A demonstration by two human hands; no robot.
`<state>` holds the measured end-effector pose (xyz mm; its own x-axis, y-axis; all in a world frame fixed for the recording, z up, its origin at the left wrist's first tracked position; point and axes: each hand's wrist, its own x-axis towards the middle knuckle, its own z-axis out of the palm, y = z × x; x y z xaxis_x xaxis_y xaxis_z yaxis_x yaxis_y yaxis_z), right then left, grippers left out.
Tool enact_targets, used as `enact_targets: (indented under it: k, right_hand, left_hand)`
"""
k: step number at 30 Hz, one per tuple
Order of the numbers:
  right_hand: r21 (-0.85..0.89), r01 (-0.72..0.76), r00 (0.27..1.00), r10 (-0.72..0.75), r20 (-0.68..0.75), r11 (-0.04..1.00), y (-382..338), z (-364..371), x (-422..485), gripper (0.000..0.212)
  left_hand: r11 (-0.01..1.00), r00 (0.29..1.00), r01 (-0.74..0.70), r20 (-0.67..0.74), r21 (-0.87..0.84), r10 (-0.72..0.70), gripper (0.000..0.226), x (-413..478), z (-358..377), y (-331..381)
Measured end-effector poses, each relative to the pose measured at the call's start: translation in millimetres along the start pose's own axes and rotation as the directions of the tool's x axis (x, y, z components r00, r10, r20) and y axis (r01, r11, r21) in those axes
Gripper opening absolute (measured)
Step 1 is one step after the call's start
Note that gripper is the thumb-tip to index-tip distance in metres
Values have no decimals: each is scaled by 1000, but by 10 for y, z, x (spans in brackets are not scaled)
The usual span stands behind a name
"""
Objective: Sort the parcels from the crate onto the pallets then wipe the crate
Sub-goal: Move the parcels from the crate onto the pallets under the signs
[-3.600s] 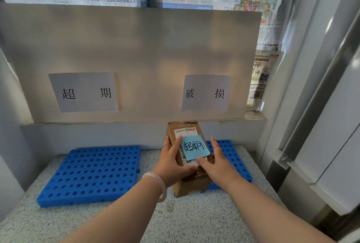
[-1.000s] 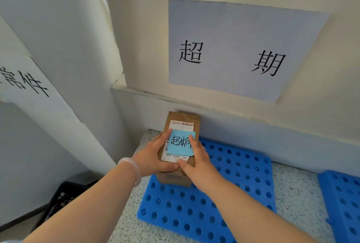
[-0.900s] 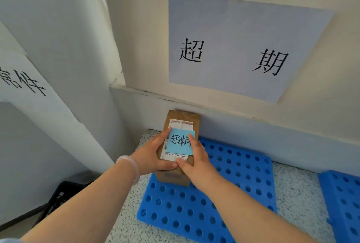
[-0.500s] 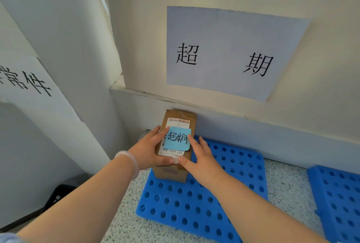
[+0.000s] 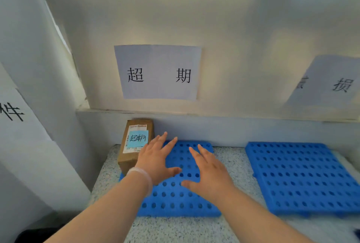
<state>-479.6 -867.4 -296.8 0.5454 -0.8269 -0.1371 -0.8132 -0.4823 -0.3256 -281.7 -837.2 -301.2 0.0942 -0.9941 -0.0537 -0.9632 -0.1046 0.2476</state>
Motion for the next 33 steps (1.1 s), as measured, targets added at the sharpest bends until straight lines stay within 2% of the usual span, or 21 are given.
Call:
enact_targets:
  k: [8,14,21,27,33]
  right_hand:
    - [-64,-207,972,197,-131,976,691,-226,-1203,98]
    - [-73,-404,899,381,-215,912,1308,-401,-2378,99]
    - [15,-609,755,586,-294,793,1873,-558,-4088,98]
    - [147,-760,555,750,-360,633,2322,-620,-5589,98]
    - [269,-830,384,852,-357,488,2665,-588,-6681,97]
  left_hand:
    - [969,972,-235,27,71,234,94,-352,191,1366]
    - [885,888,-460,29,73,459,92,-773,285,2643]
    - [744,745,-667,60,40,664,91,-1652,627,4210]
    - [587,585,-809,67,-30,809,90,-2468,822,5515]
    - [450,437,-887,129,-98,890,92,-3117,1167,6515]
